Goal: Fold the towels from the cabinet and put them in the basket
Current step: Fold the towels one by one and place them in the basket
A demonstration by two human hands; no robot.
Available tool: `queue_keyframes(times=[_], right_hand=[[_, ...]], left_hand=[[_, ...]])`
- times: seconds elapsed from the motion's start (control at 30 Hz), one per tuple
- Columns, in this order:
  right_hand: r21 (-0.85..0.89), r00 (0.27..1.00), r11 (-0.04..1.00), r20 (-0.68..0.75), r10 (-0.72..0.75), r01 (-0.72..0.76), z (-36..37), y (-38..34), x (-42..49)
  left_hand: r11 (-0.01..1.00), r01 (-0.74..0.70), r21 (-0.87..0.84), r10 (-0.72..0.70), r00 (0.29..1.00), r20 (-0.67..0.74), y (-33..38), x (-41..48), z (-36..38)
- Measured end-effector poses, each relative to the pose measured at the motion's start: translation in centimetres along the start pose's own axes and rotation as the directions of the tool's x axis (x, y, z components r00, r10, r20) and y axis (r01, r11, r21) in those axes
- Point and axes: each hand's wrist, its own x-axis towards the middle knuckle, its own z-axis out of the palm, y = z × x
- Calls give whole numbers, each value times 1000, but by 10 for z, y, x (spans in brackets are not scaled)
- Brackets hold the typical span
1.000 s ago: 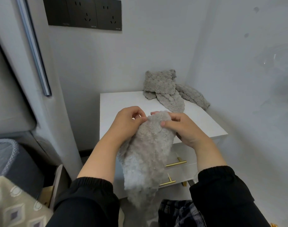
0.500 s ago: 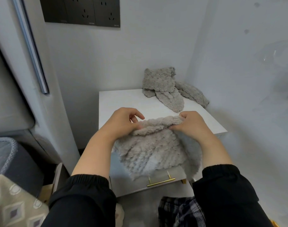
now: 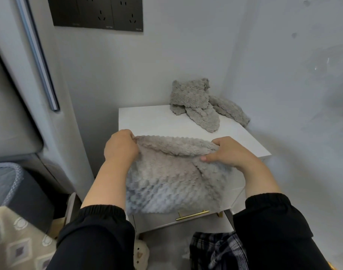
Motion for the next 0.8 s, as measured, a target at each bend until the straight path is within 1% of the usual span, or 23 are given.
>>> queue_keyframes(times=[0.03,0.1,0.17,0.23,0.3,0.33,0.37,0.4,0.43,0.53,0.6,0.67,0.7,0.73,0.77,0.8], right_hand=[[99,1000,995,-8,4,-3,-2,-1,0],[241,998,970,-62,-12,27,-6,2,2],[282,989,959,-145,17,25,-8,5,5],[338,962,941,-261,79,14,-8,11,8],[407,925,912,-361,120,40,-8,12,9],[411,905,911,-401,140,41,-7,12,9],[393,889,919,-435,145,42,-5,13,10],[362,871,931,-470,143,42,-4,14,12],[340,854,940,-500,145,39,-2,15,14],[354,801,935,-562,207,8,2,20,20],[367,773,930,-589,236,-5,2,22,21],[366,753,931,-615,236,8,1,24,20],[372,752,928,-617,233,18,1,25,20],[394,760,919,-605,238,26,1,25,21],[442,776,897,-575,259,28,1,26,21],[509,797,861,-527,296,16,1,27,22]], left_hand=[[999,8,-39,-10,999,-50,-2,1,1],[995,11,-100,-23,992,-122,-2,0,2],[989,18,-146,-37,991,-132,0,-2,1],[972,26,-235,-41,998,-56,1,-1,-1],[909,59,-412,-27,996,83,0,2,-5],[868,95,-487,-28,989,144,-2,3,-7],[844,121,-522,-33,984,175,-4,5,-8],[843,125,-523,-41,985,169,-7,6,-9],[860,110,-498,-51,990,131,-9,7,-9],[945,46,-323,-52,999,-11,-13,8,-6],[972,52,-229,-69,995,-68,-13,5,-5],[977,77,-200,-96,991,-89,-12,5,-4],[973,90,-213,-108,991,-73,-12,6,-3],[959,109,-262,-124,992,-40,-11,7,-4],[917,152,-368,-152,988,28,-11,8,-4],[839,222,-498,-187,975,119,-9,8,-5]])
